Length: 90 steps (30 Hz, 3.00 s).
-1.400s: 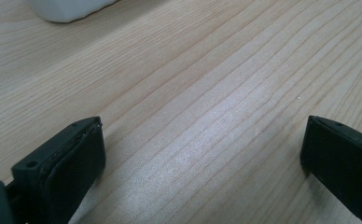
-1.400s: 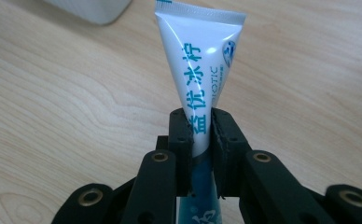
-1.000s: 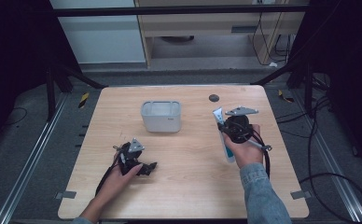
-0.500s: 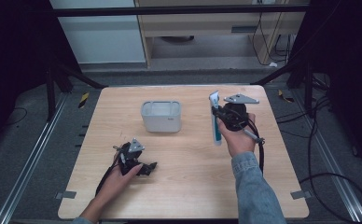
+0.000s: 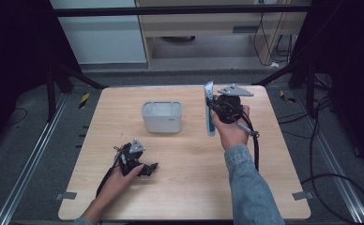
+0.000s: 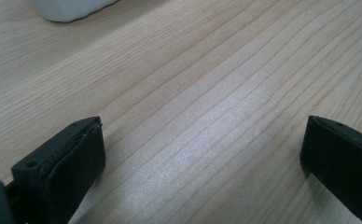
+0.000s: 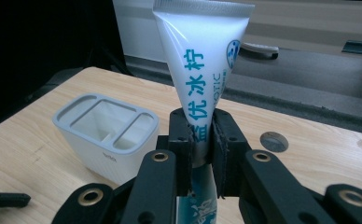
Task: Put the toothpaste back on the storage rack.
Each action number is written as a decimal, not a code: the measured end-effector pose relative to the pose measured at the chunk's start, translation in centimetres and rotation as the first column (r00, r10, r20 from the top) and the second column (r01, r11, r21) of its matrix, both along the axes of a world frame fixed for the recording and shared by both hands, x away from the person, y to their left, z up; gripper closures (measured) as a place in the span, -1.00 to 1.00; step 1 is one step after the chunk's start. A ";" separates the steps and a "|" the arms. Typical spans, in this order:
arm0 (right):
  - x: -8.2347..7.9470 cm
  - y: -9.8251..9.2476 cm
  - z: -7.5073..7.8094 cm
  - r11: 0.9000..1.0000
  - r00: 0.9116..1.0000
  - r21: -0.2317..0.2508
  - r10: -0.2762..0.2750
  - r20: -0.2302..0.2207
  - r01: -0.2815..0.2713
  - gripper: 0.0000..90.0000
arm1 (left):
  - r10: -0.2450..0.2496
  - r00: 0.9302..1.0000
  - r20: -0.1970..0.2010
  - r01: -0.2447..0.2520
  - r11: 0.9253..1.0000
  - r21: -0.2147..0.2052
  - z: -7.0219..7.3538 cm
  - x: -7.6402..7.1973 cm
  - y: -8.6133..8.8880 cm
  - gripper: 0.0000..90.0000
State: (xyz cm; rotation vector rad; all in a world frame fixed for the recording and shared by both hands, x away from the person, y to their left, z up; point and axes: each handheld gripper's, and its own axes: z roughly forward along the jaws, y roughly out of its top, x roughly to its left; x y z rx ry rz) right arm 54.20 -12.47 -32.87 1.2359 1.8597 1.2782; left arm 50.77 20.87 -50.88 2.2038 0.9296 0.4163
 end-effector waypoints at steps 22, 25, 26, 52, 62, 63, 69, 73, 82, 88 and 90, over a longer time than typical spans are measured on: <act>1.1 2.3 0.9 1.000 0.998 0.005 -0.017 0.063 0.017 0.77 | 0.000 1.000 0.000 0.000 1.000 0.000 0.0 0.0 0.0 -1.00; 1.2 2.7 1.2 1.000 0.998 -0.002 -0.005 0.066 0.006 0.77 | 0.000 1.000 0.000 0.000 1.000 -0.001 0.0 0.0 0.0 -1.00; 1.1 3.1 1.1 1.000 0.998 -0.005 0.007 0.065 -0.006 0.77 | 0.000 1.000 0.000 0.000 1.000 0.000 0.0 0.0 0.0 -1.00; 3.9 7.4 3.7 0.998 0.994 0.055 -0.002 0.113 -0.005 0.77 | -0.001 1.000 -0.002 0.001 1.000 0.002 0.0 0.0 0.0 -1.00; 5.6 10.6 4.7 1.000 0.991 0.009 0.004 0.135 -0.005 0.77 | -0.001 1.000 -0.002 0.001 1.000 0.003 0.0 0.0 0.0 -1.00; 5.6 10.6 4.7 1.000 0.991 0.009 0.004 0.135 -0.005 0.77 | -0.001 1.000 -0.002 0.001 1.000 0.003 0.0 0.0 0.0 -1.00; 6.2 11.9 4.8 1.000 0.989 0.001 0.009 0.146 -0.010 0.76 | 0.000 1.000 -0.002 0.000 1.000 0.002 0.0 0.0 0.0 -1.00; 6.8 12.5 4.7 1.000 0.989 -0.006 0.009 0.146 -0.008 0.76 | 0.000 1.000 -0.002 0.000 1.000 0.001 0.0 0.0 0.0 -1.00; 7.5 13.6 3.8 1.000 0.988 0.009 0.009 0.154 -0.011 0.76 | 0.000 1.000 -0.002 0.000 1.000 0.002 0.0 0.0 0.0 -1.00; 7.8 14.3 3.4 0.999 0.989 0.030 0.019 0.148 -0.024 0.76 | 0.000 1.000 -0.001 0.000 1.000 0.002 0.0 0.0 0.0 -1.00; 7.8 14.5 3.2 0.999 0.989 0.025 0.026 0.148 -0.030 0.76 | 0.001 1.000 -0.001 -0.001 1.000 0.002 0.0 0.0 0.0 -1.00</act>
